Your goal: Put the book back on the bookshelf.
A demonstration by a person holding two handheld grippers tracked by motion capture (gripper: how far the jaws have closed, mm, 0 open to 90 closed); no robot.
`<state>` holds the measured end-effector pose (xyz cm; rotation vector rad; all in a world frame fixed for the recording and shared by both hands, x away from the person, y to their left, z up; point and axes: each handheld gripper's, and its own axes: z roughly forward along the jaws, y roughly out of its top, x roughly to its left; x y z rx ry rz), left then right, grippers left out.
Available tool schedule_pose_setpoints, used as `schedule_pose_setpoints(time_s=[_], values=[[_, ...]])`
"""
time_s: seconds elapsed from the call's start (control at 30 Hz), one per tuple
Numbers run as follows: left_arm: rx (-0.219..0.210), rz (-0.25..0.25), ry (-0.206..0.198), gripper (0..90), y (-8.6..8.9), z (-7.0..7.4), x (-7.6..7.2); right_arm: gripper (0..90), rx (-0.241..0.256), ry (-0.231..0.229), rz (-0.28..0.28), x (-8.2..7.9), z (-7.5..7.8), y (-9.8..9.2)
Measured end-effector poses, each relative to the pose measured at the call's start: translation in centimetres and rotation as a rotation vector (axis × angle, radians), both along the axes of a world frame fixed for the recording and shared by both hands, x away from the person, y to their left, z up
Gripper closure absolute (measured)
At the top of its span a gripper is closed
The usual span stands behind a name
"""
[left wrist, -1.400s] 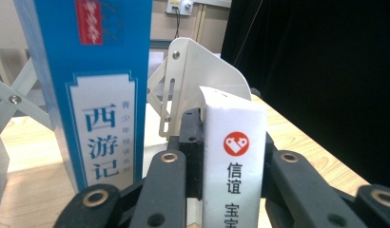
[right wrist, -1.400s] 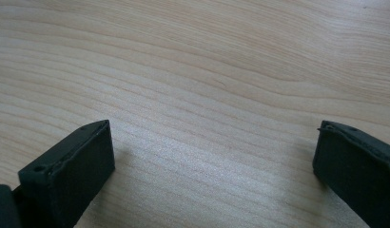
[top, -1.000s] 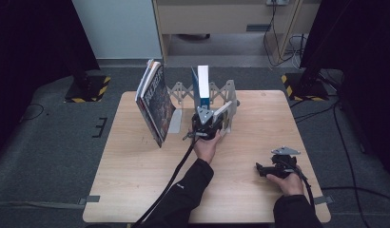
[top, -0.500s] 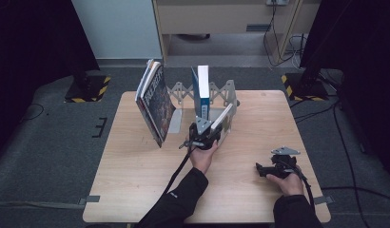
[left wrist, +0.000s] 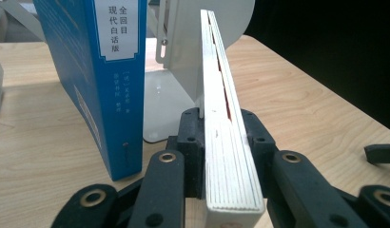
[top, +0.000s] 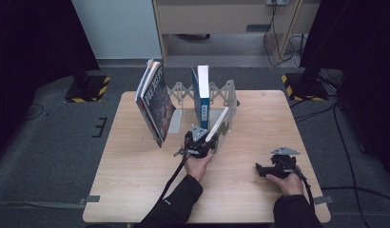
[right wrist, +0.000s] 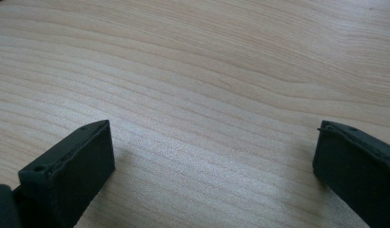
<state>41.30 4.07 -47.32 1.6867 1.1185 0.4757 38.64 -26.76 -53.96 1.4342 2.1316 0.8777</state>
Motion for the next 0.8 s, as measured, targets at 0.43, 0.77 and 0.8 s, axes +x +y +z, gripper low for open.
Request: schedule_pose_setpoints(time_s=[0.43, 0.77, 0.8], values=[[0.018, 0.01, 0.027, 74.8, -0.1, 0.0, 1.1, 0.4, 0.0, 0.0, 0.004, 0.0, 0.0, 0.0], [0.018, 0.059, -0.016, 74.9, -1.3, 1.2, 2.3, 0.4, 0.0, -0.003, 0.002, 0.0, 0.0, 0.0], [0.018, 0.065, -0.015, 74.9, -1.4, 1.3, 2.5, 0.4, 0.0, -0.003, 0.002, 0.0, 0.0, 0.1]])
